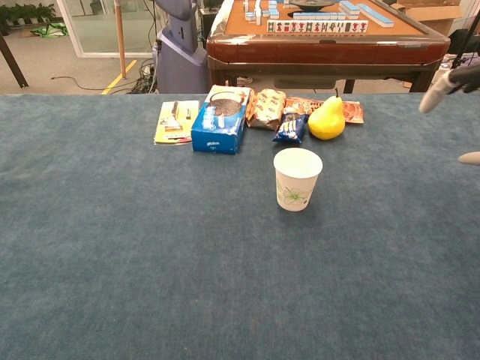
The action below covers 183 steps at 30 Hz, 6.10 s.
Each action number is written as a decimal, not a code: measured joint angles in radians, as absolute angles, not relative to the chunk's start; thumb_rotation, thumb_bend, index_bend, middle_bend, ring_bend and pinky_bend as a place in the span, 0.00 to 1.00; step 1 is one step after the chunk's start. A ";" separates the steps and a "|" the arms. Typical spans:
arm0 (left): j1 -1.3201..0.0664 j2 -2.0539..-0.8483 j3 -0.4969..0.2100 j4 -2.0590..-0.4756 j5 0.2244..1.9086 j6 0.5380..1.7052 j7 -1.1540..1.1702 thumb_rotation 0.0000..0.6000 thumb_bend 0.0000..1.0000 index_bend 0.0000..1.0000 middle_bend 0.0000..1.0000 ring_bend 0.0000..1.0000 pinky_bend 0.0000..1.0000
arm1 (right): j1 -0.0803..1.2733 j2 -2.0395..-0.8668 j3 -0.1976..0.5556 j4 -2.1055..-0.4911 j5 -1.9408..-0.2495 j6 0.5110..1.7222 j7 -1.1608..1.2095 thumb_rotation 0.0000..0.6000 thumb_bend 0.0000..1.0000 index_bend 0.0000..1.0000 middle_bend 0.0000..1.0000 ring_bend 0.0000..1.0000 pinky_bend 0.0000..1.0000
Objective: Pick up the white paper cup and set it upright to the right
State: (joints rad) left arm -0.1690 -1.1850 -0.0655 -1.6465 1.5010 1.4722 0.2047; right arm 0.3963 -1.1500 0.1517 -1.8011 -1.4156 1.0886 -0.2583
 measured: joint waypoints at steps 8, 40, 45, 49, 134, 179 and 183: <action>-0.165 -1.179 -0.064 -1.657 1.504 1.479 0.211 1.00 0.15 0.21 0.13 0.16 0.14 | 0.533 -1.239 0.189 -1.763 -1.326 0.950 -0.299 1.00 0.16 0.30 0.09 0.00 0.00; -0.154 -1.174 -0.061 -1.657 1.496 1.481 0.217 1.00 0.15 0.22 0.13 0.16 0.14 | 0.822 -1.480 0.204 -1.526 -1.051 0.751 -0.377 1.00 0.20 0.25 0.08 0.00 0.00; -0.153 -1.175 -0.061 -1.655 1.494 1.481 0.215 1.00 0.15 0.22 0.13 0.16 0.14 | 0.840 -1.484 0.195 -1.519 -1.028 0.750 -0.378 1.00 0.23 0.25 0.08 0.00 0.00; -0.153 -1.176 -0.062 -1.653 1.494 1.481 0.215 1.00 0.15 0.22 0.13 0.16 0.14 | 0.849 -1.486 0.188 -1.515 -1.017 0.753 -0.377 1.00 0.25 0.25 0.09 0.00 0.00; -0.151 -1.184 -0.053 -1.643 1.494 1.467 0.209 1.00 0.15 0.22 0.13 0.16 0.14 | 0.876 -1.261 -0.039 -1.735 -0.882 0.948 -0.784 1.00 0.15 0.01 0.05 0.00 0.00; -0.156 -1.192 -0.052 -1.658 1.490 1.457 0.235 1.00 0.15 0.22 0.13 0.16 0.14 | 0.670 -1.517 0.093 -1.136 -1.235 0.872 0.059 1.00 0.21 0.34 0.19 0.00 0.00; -0.157 -1.193 -0.052 -1.659 1.488 1.455 0.236 1.00 0.15 0.22 0.13 0.16 0.14 | 0.674 -1.535 0.100 -1.110 -1.244 0.861 0.069 1.00 0.21 0.34 0.19 0.00 0.00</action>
State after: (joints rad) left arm -0.1569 -1.1925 -0.0520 -1.6586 1.4883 1.4548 0.2365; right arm 0.6737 -1.5350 0.1000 -1.1098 -1.2437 0.8612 0.0688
